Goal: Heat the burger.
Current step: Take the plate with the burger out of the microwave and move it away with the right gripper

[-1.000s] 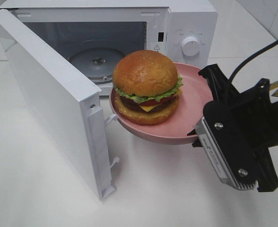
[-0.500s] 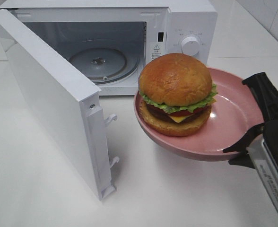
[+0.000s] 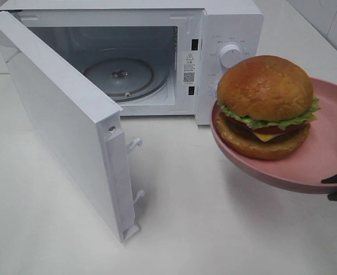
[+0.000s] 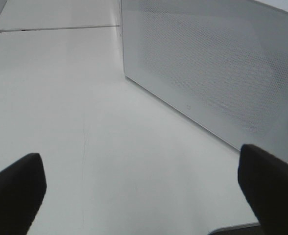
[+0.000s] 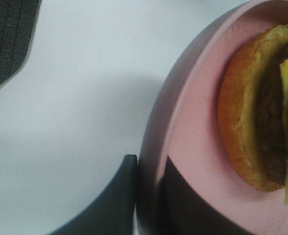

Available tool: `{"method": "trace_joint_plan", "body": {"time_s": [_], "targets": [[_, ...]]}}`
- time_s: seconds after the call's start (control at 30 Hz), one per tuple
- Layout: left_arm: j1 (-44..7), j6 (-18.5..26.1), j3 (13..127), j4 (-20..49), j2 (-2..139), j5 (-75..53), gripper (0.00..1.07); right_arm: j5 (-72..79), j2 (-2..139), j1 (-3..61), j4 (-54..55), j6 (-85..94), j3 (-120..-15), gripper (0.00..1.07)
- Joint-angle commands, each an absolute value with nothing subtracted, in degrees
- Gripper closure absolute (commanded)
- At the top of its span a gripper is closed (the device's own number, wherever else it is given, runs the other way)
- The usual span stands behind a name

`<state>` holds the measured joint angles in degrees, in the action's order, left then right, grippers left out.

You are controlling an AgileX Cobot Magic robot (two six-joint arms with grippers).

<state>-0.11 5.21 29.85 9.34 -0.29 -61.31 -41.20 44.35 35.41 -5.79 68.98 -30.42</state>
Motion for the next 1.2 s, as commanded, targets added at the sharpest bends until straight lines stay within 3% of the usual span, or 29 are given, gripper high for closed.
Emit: {"method": "trace_joint_plan", "body": {"time_s": [0.03, 0.53, 1.03, 1.2], "targets": [[0.1, 5.0, 29.6, 9.5, -0.6, -61.1, 0.06, -40.5, 41.7, 35.4, -11.9, 59.9, -30.9, 1.06], [0.1, 5.0, 29.6, 9.5, -0.6, -61.1, 0.06, -47.7, 41.3, 35.4, -28.9, 29.9, -30.9, 1.06], [0.1, 5.0, 29.6, 9.5, -0.6, -61.1, 0.06, -52.5, 41.7, 35.4, -32.9, 14.2, -30.9, 1.06], [0.1, 5.0, 29.6, 9.5, -0.6, -61.1, 0.06, -53.6, 44.5, 35.4, -38.8, 3.2, -30.9, 1.06]]}}
